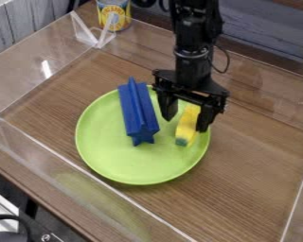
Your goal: Remove the banana from inside the green plate and put it on the table
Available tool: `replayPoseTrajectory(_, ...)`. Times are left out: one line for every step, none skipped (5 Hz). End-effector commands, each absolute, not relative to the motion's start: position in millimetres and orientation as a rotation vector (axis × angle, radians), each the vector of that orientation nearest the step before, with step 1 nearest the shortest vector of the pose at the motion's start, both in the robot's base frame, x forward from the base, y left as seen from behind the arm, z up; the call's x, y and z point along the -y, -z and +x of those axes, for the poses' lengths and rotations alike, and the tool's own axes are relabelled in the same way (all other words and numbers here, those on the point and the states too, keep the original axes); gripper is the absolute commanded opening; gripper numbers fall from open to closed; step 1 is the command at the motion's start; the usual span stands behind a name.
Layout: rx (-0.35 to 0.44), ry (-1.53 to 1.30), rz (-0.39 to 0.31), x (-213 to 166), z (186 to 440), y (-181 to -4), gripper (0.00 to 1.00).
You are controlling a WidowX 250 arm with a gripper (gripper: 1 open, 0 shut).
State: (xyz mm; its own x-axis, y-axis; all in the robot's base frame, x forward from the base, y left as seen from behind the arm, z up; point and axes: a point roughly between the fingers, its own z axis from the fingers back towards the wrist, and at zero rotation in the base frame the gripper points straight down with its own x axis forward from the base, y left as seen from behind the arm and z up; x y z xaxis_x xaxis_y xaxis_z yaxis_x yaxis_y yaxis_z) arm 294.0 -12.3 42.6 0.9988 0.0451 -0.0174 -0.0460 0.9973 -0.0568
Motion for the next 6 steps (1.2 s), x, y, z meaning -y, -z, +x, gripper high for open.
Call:
replayPoseTrajectory(0.018, -0.05, -0.067, 11.3, 299.0, -45.3, 1.0)
replayPoseTrajectory(0.021, -0.048, -0.075, 10.4, 299.5, -41.8, 0.0)
replayPoseTrajectory(0.023, -0.045, -0.079, 10.1, 300.0, -43.8, 0.0)
replayPoseTrajectory(0.027, -0.045, -0.083, 9.3, 301.7, -48.2, 0.0)
replayPoseTrajectory(0.032, -0.047, -0.088, 8.7, 303.8, -53.2, 0.0)
replayPoseTrajectory(0.038, -0.049, -0.092, 8.1, 306.3, -58.2, 0.0)
